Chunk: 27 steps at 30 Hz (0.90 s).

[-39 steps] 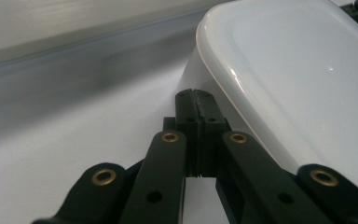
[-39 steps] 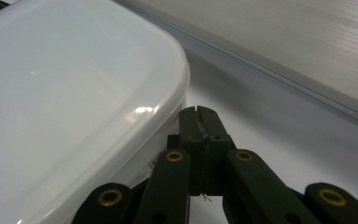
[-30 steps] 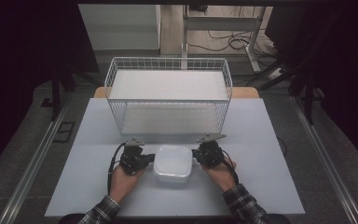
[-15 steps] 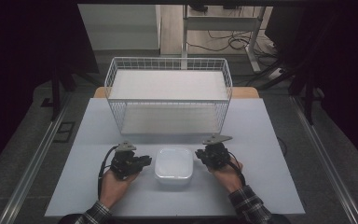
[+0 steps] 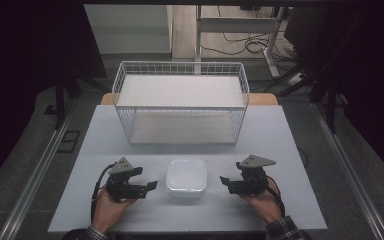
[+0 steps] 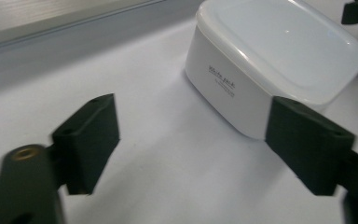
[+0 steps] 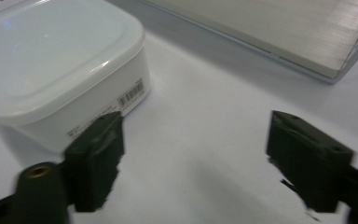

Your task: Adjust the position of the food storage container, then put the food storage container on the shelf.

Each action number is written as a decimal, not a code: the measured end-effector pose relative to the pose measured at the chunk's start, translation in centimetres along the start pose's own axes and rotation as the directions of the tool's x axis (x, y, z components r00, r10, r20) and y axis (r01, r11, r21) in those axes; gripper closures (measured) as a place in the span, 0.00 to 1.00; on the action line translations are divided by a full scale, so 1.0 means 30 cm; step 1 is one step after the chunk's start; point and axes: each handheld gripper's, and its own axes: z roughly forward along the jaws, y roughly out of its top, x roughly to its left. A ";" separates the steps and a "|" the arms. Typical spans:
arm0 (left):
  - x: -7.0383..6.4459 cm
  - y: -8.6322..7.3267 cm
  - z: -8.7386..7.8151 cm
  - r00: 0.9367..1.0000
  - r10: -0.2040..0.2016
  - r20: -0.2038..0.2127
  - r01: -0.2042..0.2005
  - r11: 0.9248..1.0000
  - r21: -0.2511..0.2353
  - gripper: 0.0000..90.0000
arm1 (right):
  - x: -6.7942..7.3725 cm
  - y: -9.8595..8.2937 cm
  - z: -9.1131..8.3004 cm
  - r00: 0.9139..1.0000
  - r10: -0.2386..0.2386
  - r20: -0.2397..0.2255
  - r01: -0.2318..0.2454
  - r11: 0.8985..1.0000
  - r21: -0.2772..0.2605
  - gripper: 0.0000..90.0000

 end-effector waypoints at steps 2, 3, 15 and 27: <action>0.007 -0.010 -0.002 1.000 -0.001 -0.006 0.001 1.000 -0.007 0.12 | 0.009 -0.011 -0.003 1.000 -0.008 0.012 0.008 1.000 0.001 0.10; 0.011 -0.016 0.000 1.000 -0.002 -0.011 0.002 1.000 -0.002 0.10 | 0.014 -0.018 -0.002 1.000 -0.017 0.013 0.016 1.000 0.007 0.08; 0.015 -0.019 0.019 0.997 0.064 -0.037 -0.064 0.998 0.007 0.05 | -0.003 -0.034 0.004 1.000 0.004 -0.005 -0.004 1.000 0.021 0.03; -0.011 0.050 0.018 0.996 0.046 0.075 -0.045 0.999 -0.013 0.03 | 0.037 0.009 0.014 1.000 0.000 -0.029 0.002 0.999 0.039 0.02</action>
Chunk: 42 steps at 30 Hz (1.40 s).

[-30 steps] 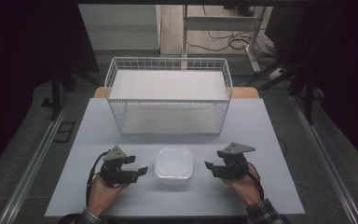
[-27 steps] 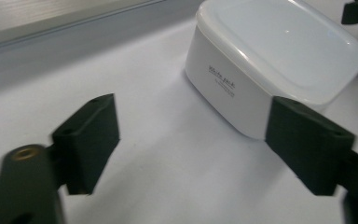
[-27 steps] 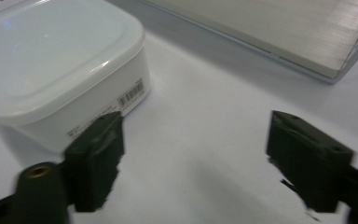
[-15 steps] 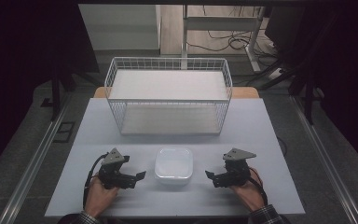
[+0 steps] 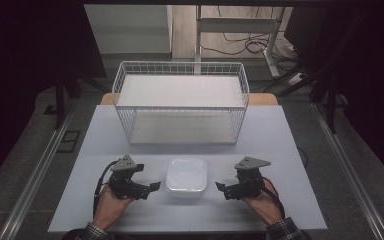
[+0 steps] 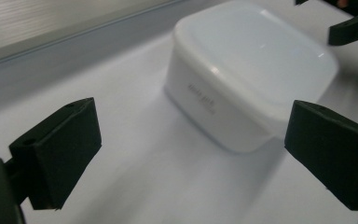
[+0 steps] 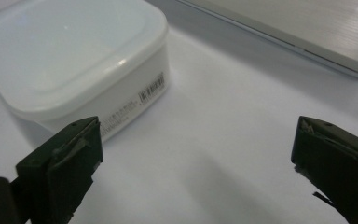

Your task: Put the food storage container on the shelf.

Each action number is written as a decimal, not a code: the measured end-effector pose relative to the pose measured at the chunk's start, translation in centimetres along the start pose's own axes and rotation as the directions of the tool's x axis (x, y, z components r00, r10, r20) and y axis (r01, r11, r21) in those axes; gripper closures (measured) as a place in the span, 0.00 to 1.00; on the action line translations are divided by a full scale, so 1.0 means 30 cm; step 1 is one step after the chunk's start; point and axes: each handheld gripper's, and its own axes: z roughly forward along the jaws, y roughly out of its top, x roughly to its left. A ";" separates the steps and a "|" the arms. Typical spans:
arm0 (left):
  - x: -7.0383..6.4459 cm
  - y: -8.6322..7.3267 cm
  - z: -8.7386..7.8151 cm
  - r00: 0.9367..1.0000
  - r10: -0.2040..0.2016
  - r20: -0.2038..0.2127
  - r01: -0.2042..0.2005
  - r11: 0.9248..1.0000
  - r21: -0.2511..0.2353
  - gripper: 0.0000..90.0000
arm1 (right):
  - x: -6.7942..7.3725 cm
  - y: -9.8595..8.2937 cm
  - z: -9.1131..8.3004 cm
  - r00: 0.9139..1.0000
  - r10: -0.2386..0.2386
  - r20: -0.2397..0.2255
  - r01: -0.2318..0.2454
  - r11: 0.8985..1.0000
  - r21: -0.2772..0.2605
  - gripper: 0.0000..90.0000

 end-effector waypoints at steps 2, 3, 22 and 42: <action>-0.007 0.016 0.008 1.000 0.002 0.010 -0.002 1.000 0.003 0.04 | 0.007 0.014 0.001 1.000 0.008 -0.004 -0.008 1.000 -0.008 0.01; -0.011 0.023 0.013 1.000 0.007 0.010 -0.007 1.000 0.006 0.04 | 0.009 0.020 0.001 1.000 0.015 -0.005 -0.015 1.000 -0.010 0.01; -0.012 0.116 0.166 0.996 0.031 0.088 -0.040 0.993 0.110 0.17 | 0.066 0.133 0.106 0.984 0.086 -0.156 -0.076 0.995 0.065 0.16; -0.057 0.068 0.067 0.981 -0.164 0.107 0.155 0.984 0.085 0.72 | 0.092 0.101 0.038 0.929 0.306 -0.210 -0.287 0.951 0.115 0.74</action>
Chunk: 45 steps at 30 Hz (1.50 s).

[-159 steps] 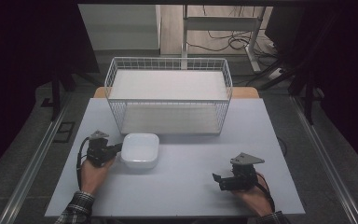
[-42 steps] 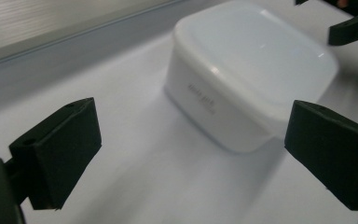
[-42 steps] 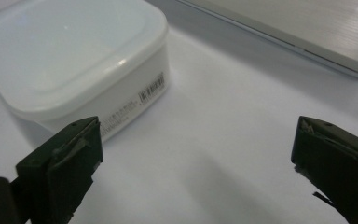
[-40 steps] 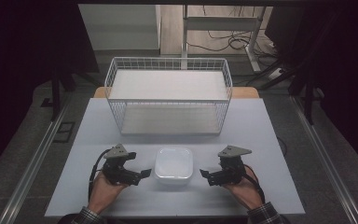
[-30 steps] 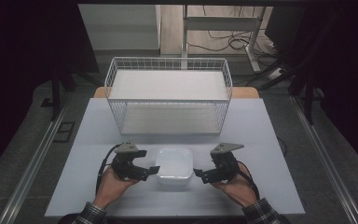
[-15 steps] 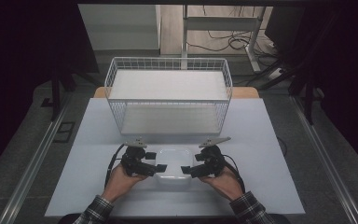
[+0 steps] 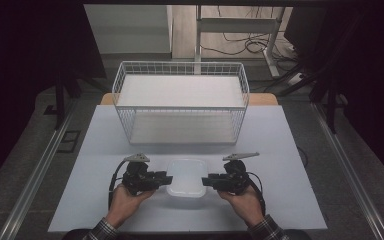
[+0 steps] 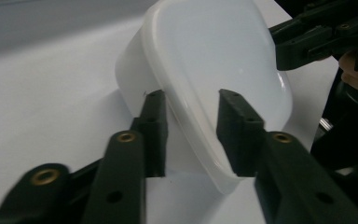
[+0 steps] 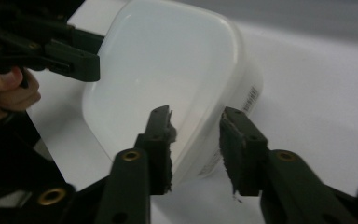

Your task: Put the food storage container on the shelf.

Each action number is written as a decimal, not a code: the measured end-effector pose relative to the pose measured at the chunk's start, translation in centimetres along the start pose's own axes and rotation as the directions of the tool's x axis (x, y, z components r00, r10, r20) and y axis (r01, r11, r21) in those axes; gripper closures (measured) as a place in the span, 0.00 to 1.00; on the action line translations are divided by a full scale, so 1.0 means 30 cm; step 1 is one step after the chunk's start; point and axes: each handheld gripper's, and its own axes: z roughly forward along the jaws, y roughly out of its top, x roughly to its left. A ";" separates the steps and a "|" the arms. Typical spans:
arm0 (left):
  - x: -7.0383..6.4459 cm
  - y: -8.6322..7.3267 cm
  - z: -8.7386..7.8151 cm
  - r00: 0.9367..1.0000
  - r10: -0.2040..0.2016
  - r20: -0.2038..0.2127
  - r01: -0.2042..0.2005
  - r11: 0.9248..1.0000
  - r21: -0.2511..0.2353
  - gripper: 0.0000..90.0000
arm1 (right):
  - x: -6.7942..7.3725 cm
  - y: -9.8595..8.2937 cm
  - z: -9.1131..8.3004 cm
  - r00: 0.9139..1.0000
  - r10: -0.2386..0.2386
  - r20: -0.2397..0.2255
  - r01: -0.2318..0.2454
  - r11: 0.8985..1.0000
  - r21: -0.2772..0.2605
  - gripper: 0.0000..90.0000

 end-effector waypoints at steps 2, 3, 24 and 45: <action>-0.011 0.004 -0.005 1.000 -0.002 -0.031 0.002 1.000 -0.015 0.76 | 0.000 0.000 -0.009 1.000 0.005 0.001 -0.005 1.000 -0.027 0.78; -0.013 0.006 -0.007 0.999 -0.002 -0.040 0.001 1.000 -0.022 0.78 | 0.002 0.001 -0.012 1.000 0.008 0.008 -0.007 0.999 -0.041 0.80; -0.006 0.067 -0.022 0.998 0.035 -0.058 -0.042 0.993 -0.110 0.89 | -0.012 0.050 -0.023 0.993 -0.078 0.091 0.092 0.984 -0.153 0.87; 0.115 0.230 -0.013 0.994 0.019 -0.103 -0.038 0.983 -0.181 0.89 | -0.069 0.257 0.028 0.984 -0.111 0.137 0.139 0.967 -0.212 0.86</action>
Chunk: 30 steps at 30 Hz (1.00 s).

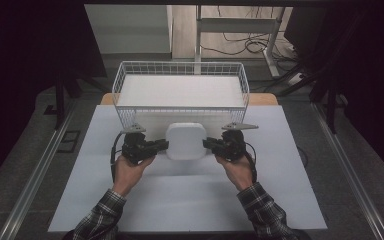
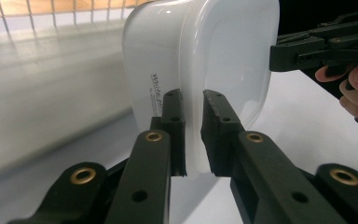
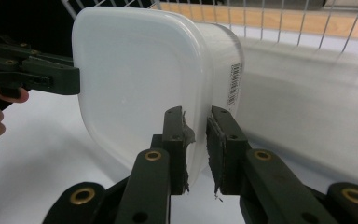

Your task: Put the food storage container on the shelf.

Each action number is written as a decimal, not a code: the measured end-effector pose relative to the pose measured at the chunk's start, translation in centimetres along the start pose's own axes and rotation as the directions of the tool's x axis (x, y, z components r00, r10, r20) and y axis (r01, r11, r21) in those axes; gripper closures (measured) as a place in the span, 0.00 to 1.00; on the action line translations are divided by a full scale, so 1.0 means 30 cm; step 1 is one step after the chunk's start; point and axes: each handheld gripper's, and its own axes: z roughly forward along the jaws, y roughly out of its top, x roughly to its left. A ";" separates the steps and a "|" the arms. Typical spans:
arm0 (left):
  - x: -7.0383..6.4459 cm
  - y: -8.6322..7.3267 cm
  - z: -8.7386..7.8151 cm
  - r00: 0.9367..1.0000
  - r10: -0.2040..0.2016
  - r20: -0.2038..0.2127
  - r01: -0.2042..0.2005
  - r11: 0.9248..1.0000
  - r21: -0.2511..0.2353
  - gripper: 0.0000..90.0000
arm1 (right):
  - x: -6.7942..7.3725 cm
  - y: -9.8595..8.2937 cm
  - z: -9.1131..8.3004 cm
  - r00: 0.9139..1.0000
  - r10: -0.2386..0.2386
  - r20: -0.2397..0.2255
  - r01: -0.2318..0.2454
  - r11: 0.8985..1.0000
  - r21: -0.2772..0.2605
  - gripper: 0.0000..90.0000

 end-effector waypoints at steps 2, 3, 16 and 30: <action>0.016 0.015 0.011 1.000 -0.007 -0.005 0.007 1.000 -0.005 0.89 | -0.011 0.019 0.015 1.000 -0.005 0.010 0.005 1.000 -0.003 0.86; 0.023 0.020 0.015 1.000 -0.007 -0.006 0.007 1.000 -0.006 0.89 | -0.017 0.027 0.023 1.000 -0.003 0.010 0.003 1.000 -0.008 0.86; 0.093 0.054 0.098 0.998 -0.042 -0.049 0.042 0.999 0.007 0.88 | -0.083 0.050 0.112 0.999 0.032 0.041 -0.032 0.999 -0.009 0.85; 0.129 0.036 0.129 0.995 -0.085 -0.059 0.086 0.996 0.009 0.87 | -0.104 0.045 0.163 0.997 0.056 0.048 -0.056 0.998 0.002 0.84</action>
